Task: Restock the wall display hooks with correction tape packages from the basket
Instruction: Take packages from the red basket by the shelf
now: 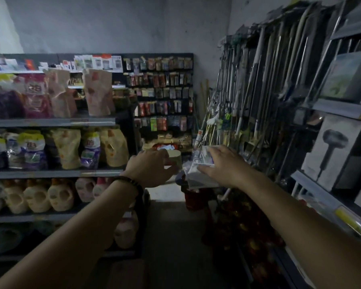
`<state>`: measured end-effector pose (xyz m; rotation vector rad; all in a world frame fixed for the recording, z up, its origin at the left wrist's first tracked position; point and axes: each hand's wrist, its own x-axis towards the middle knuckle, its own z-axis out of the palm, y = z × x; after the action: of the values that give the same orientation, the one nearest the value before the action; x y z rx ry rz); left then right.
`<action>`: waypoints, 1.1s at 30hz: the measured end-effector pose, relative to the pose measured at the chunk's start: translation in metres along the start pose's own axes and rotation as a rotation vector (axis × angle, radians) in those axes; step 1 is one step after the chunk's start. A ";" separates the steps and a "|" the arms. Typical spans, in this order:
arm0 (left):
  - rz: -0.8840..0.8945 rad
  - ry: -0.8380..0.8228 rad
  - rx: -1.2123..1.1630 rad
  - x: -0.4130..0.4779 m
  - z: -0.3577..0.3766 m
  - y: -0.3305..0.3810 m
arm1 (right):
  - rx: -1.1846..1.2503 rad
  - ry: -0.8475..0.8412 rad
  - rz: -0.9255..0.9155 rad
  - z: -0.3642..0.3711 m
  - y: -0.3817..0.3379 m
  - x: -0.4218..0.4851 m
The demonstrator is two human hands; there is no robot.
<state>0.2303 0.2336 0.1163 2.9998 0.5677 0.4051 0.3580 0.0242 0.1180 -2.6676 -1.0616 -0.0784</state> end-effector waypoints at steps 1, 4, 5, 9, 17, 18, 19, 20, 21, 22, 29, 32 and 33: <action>-0.002 0.000 0.002 0.019 0.005 -0.005 | 0.004 0.002 -0.003 0.002 0.005 0.019; -0.030 -0.005 0.031 0.074 0.017 -0.014 | 0.023 0.005 -0.019 0.005 0.023 0.077; -0.044 -0.009 0.037 0.093 0.021 -0.015 | 0.024 0.004 -0.026 0.006 0.030 0.097; -0.076 -0.014 0.052 0.171 0.034 -0.019 | 0.037 -0.013 -0.051 0.013 0.057 0.180; -0.118 -0.003 0.089 0.320 0.079 -0.066 | 0.044 -0.049 -0.088 0.043 0.077 0.349; -0.124 -0.008 0.089 0.337 0.086 -0.074 | 0.041 -0.049 -0.092 0.048 0.077 0.367; -0.126 -0.009 0.088 0.358 0.095 -0.084 | 0.043 -0.052 -0.096 0.055 0.077 0.389; -0.131 -0.012 0.096 0.378 0.103 -0.094 | 0.042 -0.053 -0.096 0.062 0.077 0.411; -0.127 -0.016 0.102 0.399 0.111 -0.105 | 0.045 -0.050 -0.095 0.070 0.076 0.433; -0.127 -0.020 0.107 0.419 0.119 -0.117 | 0.045 -0.049 -0.093 0.079 0.075 0.455; -0.114 -0.008 0.075 0.562 0.149 -0.198 | 0.045 -0.029 -0.039 0.102 0.057 0.614; -0.119 0.009 0.042 0.623 0.161 -0.224 | 0.057 -0.016 -0.040 0.112 0.055 0.678; -0.118 0.002 0.047 0.638 0.165 -0.229 | 0.045 -0.026 -0.037 0.116 0.055 0.695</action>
<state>0.7671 0.6785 0.0891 2.9907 0.7608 0.3928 0.8976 0.4803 0.0968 -2.6159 -1.1076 -0.0272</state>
